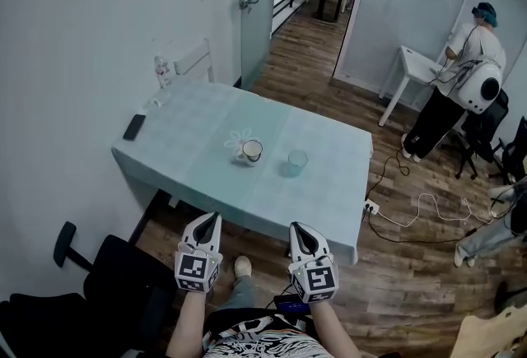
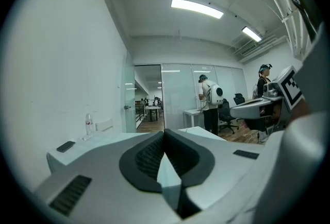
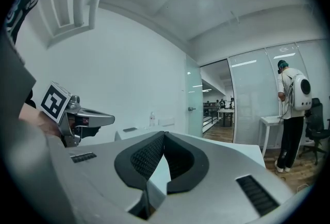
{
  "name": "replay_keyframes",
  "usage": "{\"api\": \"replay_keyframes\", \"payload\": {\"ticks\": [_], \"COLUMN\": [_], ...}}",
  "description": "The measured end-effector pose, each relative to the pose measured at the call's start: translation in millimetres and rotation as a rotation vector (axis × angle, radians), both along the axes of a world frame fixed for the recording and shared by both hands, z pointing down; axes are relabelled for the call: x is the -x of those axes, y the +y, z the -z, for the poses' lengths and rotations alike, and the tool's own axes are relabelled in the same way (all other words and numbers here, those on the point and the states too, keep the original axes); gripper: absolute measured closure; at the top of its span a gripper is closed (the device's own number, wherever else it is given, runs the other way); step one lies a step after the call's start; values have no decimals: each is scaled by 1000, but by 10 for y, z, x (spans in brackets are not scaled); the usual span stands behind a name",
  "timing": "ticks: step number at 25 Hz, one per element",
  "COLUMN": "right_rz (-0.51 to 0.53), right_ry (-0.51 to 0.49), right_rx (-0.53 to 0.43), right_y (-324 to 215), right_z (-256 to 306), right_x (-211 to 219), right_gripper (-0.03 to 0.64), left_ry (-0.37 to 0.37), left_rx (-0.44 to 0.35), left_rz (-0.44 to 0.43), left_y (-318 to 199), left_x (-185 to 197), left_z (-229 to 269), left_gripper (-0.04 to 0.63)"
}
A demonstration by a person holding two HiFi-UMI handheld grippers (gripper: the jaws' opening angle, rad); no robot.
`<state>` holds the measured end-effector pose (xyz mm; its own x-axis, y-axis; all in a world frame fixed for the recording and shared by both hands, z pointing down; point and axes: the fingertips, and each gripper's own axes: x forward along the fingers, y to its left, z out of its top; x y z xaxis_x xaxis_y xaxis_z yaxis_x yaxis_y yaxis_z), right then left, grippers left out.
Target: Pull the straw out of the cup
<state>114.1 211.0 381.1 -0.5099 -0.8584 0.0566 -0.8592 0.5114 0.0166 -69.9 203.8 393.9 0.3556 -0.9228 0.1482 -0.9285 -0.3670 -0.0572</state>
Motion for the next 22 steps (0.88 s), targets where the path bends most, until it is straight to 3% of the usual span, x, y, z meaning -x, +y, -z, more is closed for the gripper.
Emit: {"api": "replay_keyframes", "payload": {"ticks": [14, 22], "right_rz": [-9, -19], "right_ry": [27, 57], "right_rx": [41, 65], "right_y": [-1560, -2158], "right_z": [-163, -280], "right_x": [376, 632], "right_gripper": [604, 604], "left_ry": [8, 26], "left_rx": [45, 81], "left_rz": [-33, -97], "left_y": [-1682, -2265], "left_x": [267, 350], "left_z": [-180, -369], "left_gripper": [588, 588]}}
